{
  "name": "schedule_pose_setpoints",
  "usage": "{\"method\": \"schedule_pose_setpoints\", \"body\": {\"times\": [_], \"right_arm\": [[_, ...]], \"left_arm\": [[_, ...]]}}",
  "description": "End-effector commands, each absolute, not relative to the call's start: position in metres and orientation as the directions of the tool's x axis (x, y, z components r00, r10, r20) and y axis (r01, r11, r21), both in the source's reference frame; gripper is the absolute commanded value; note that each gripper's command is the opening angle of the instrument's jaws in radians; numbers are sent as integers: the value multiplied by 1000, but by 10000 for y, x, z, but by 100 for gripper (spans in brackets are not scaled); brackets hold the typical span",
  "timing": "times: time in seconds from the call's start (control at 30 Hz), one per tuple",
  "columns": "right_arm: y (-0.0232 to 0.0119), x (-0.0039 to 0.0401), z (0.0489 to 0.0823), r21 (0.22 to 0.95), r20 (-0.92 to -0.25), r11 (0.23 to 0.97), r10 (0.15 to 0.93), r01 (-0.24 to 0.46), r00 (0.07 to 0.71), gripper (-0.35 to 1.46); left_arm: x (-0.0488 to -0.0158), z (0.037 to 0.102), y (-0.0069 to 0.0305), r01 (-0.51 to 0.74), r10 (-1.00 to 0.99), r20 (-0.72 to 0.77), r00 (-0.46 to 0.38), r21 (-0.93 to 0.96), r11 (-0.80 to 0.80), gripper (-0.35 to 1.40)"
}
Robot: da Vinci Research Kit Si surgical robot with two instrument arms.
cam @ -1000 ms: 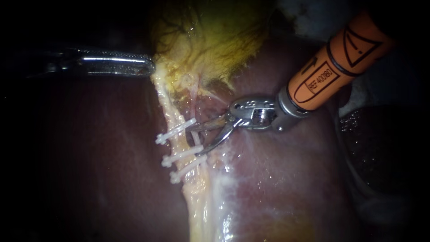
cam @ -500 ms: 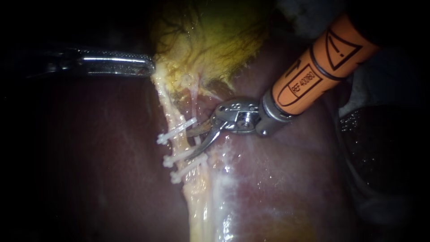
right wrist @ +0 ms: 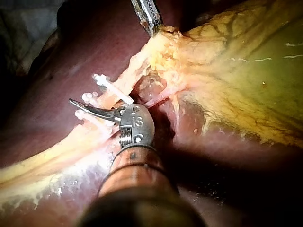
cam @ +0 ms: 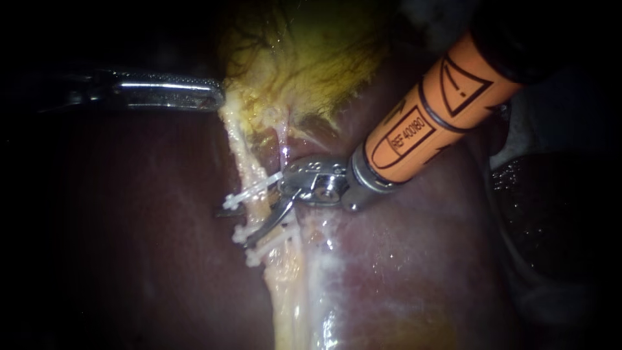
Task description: Go to the cutting position left tube
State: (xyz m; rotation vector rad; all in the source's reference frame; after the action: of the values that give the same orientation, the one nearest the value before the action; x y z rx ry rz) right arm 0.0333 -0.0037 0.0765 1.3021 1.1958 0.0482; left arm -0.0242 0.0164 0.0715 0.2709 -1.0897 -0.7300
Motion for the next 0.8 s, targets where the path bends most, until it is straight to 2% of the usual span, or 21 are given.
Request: {"method": "schedule_pose_setpoints", "body": {"times": [0.03,0.57,0.8], "right_arm": [[-37,333,761,742,-639,349,627,572,446,122],[-38,345,708,727,-615,303,686,616,389,120],[-38,350,698,723,-612,294,692,625,383,119]], "left_arm": [[-242,715,164,404,-658,707,261,539,739,-35],[-242,715,164,404,-658,707,261,539,739,-35],[-243,715,163,405,-657,707,261,538,739,-35]]}}
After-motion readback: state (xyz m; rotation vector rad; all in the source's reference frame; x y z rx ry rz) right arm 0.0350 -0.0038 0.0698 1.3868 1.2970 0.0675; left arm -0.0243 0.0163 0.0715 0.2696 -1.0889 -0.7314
